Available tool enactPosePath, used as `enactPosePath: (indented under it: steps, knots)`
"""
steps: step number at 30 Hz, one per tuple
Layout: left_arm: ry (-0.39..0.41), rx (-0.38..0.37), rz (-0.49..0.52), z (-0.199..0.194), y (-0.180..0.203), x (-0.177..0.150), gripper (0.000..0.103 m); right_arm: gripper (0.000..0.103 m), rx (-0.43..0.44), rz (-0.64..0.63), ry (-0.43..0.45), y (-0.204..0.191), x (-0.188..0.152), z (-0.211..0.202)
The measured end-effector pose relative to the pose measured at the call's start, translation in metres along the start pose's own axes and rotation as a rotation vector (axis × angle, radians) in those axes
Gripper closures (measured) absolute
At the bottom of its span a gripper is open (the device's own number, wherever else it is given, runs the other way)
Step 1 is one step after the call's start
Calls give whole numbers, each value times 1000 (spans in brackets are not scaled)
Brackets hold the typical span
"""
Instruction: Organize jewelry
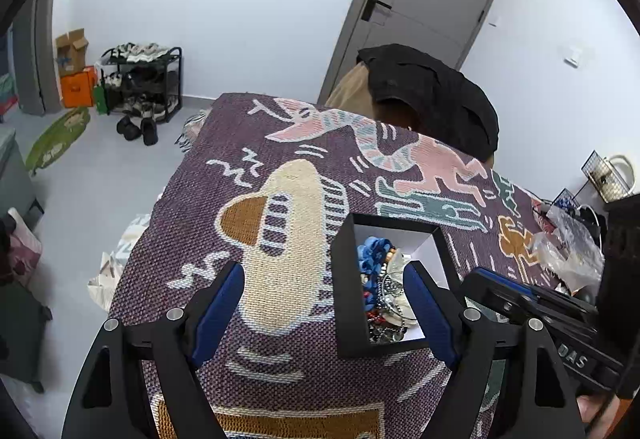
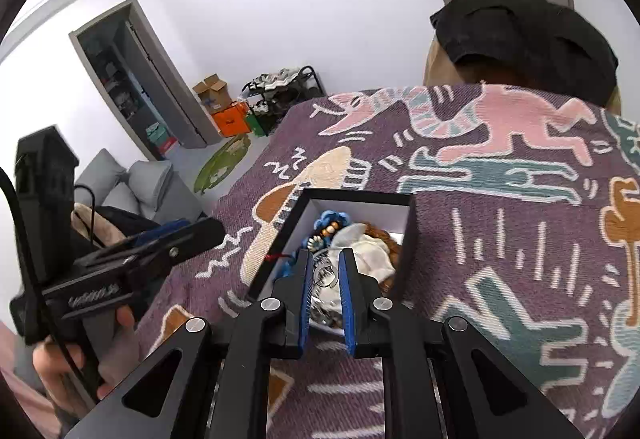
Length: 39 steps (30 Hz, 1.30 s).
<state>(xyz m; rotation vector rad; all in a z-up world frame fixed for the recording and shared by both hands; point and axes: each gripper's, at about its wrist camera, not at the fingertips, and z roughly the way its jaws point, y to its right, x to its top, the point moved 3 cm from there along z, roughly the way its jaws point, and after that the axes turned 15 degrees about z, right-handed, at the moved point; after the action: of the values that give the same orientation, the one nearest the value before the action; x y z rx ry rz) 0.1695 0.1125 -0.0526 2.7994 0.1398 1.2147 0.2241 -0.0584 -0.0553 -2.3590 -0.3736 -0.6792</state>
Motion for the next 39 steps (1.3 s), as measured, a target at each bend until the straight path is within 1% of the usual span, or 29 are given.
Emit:
enactPosePath:
  steps: [1, 2, 3, 4, 5, 6, 9, 16, 20, 21, 25, 30, 34, 35, 39]
  knots:
    - [0, -2, -4, 0, -1, -1, 21, 89, 1, 6, -4, 0, 2, 4]
    - [1, -3, -7, -1, -3, -2, 21, 84, 0, 13, -22, 0, 3, 9]
    - [2, -4, -9, -2, -4, -2, 21, 69, 1, 19, -36, 1, 4, 13]
    - [3, -5, -9, -3, -5, -3, 21, 61, 0, 24, -39, 2, 4, 14]
    - [5, -6, -9, -4, -5, -3, 21, 51, -4, 28, -25, 4, 4, 13]
    - [8, -8, -11, -5, -6, -3, 21, 46, -5, 27, -14, 5, 4, 11]
    - [18, -18, -21, -9, -6, -3, 21, 46, -7, 43, -1, 10, 1, 2]
    - [48, -41, -15, -21, 6, -2, 19, 45, -57, 69, 32, 27, -12, -24]
    - [71, -41, 8, -28, 18, -2, 10, 29, -74, 90, 73, 37, -21, -44]
    - [75, -40, 15, -30, 21, -3, 10, 27, -74, 94, 82, 39, -21, -48]
    - [86, -45, 47, -38, 35, -4, 7, 23, -81, 124, 122, 50, -27, -70]
    - [104, -52, 81, -48, 51, -5, 3, 8, -110, 147, 148, 62, -34, -92]
    - [113, -54, 124, -58, 67, -7, 1, 5, -139, 155, 169, 68, -39, -107]
    - [114, -51, 136, -61, 71, -8, 1, 0, -143, 155, 177, 69, -40, -110]
    - [146, -33, 180, -77, 85, -8, 1, 0, -166, 163, 212, 73, -44, -125]
